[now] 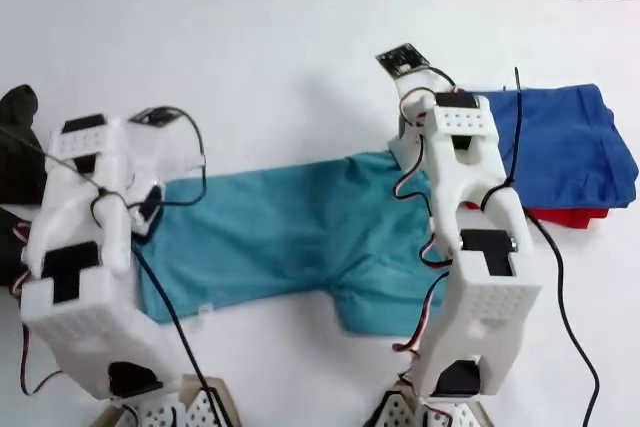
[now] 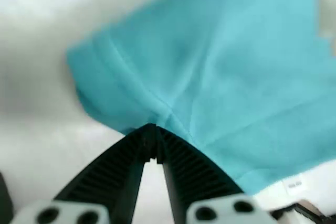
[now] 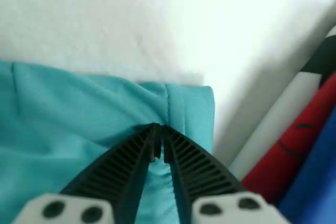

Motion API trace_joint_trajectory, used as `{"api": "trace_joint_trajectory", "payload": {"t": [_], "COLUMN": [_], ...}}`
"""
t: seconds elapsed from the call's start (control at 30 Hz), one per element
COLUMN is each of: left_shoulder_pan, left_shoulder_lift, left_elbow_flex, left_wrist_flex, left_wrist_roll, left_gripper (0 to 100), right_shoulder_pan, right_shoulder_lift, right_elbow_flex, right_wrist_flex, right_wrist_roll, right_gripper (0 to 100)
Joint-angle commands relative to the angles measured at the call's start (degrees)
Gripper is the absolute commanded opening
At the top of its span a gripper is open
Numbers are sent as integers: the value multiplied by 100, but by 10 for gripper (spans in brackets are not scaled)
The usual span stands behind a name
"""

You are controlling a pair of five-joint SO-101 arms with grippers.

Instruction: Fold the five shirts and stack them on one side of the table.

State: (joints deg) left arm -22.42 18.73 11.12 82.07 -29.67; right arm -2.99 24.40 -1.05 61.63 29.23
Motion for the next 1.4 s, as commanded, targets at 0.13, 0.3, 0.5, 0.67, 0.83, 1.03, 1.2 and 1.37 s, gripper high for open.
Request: {"api": "trace_joint_trajectory", "payload": {"t": [0.13,0.3,0.5,0.67,0.83,1.03,1.2,1.37], "left_shoulder_pan": [-70,-70,-44,-26,-26,237,756,888], "left_shoulder_lift": [2136,2558,2611,2558,2198,800,-466,-1310], "left_elbow_flex": [-2879,-4611,-5288,-5297,-5182,-4145,-2598,-725], "left_wrist_flex": [1055,1855,1987,1978,2022,2022,1820,844], "left_wrist_roll": [475,484,448,457,484,457,475,475], "left_gripper": [27,27,26,26,26,26,27,27], "right_shoulder_pan": [-101,-57,-48,-57,-101,-101,-251,-514], "right_shoulder_lift": [-92,-92,-92,-347,-945,-2360,-3960,-5147], "right_elbow_flex": [-352,-949,-2013,-2848,-2154,492,2892,4563], "right_wrist_flex": [-277,66,796,1947,2308,1262,145,-505], "right_wrist_roll": [-88,-88,-97,-360,-141,299,369,378], "right_gripper": [20,20,20,20,20,20,20,20]}}
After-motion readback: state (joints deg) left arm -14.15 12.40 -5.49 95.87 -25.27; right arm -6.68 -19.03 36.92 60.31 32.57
